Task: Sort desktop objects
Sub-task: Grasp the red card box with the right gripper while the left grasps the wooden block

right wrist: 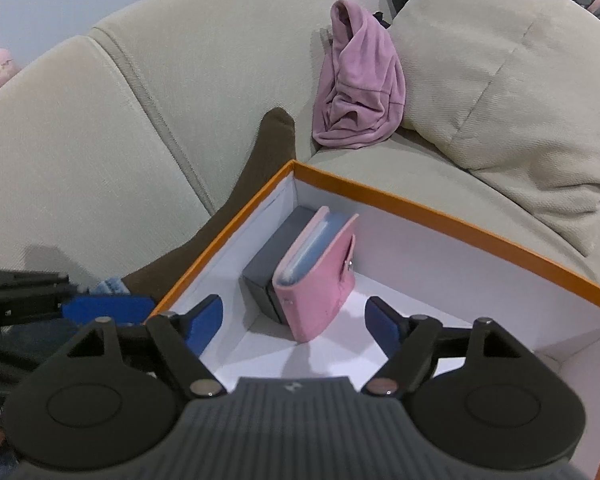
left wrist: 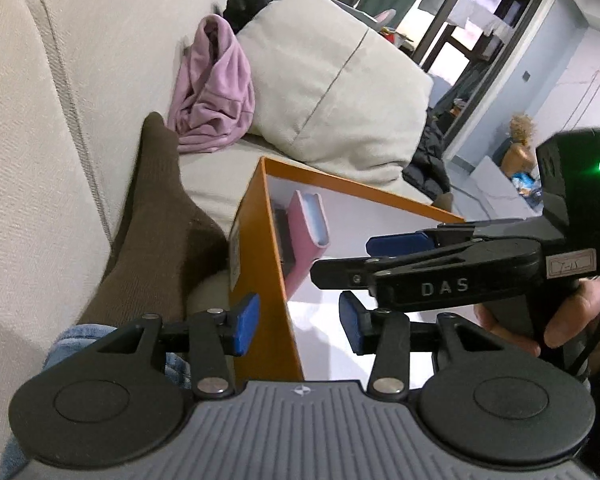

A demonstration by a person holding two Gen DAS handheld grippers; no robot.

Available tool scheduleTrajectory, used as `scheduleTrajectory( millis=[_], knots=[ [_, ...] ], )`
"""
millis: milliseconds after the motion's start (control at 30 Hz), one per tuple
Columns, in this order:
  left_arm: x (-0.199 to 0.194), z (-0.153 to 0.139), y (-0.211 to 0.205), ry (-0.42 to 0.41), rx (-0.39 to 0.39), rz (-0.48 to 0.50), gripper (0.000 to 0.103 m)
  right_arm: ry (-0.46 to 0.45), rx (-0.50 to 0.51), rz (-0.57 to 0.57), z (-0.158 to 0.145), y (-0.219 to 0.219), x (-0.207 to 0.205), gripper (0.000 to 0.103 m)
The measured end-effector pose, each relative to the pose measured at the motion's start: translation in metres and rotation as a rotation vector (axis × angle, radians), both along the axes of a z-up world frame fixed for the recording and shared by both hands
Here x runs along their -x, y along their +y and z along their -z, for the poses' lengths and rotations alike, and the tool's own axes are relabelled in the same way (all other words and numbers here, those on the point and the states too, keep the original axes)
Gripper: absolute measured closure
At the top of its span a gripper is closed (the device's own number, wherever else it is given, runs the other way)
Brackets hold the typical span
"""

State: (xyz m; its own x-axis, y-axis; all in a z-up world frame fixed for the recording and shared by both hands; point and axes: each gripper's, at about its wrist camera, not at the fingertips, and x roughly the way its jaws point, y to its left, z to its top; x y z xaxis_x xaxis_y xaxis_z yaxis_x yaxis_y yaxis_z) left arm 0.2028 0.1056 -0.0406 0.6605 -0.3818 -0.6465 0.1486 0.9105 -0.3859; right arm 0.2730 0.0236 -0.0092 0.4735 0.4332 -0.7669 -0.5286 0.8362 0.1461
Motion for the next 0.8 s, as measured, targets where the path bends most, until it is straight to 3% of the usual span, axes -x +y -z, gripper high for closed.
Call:
scheduleTrajectory(
  millis=[167,300,600,800],
  knots=[
    [0.002,-0.009,0.002,-0.014,0.013,0.011,0.053,-0.008,-0.008,0.004,-0.008,-0.019,0.007,0.023],
    [0.011,-0.027,-0.003,-0.028,-0.02,0.022,0.053,-0.031,-0.048,0.025,-0.019,-0.051,0.018,0.031],
    [0.067,-0.064,-0.052,-0.04,-0.11,0.176,0.053,-0.152,-0.17,0.058,-0.035,-0.102,0.107,0.034],
    [0.105,-0.05,-0.095,0.057,-0.207,0.295,0.052,-0.027,-0.155,0.122,-0.019,-0.13,0.163,0.036]
  ],
)
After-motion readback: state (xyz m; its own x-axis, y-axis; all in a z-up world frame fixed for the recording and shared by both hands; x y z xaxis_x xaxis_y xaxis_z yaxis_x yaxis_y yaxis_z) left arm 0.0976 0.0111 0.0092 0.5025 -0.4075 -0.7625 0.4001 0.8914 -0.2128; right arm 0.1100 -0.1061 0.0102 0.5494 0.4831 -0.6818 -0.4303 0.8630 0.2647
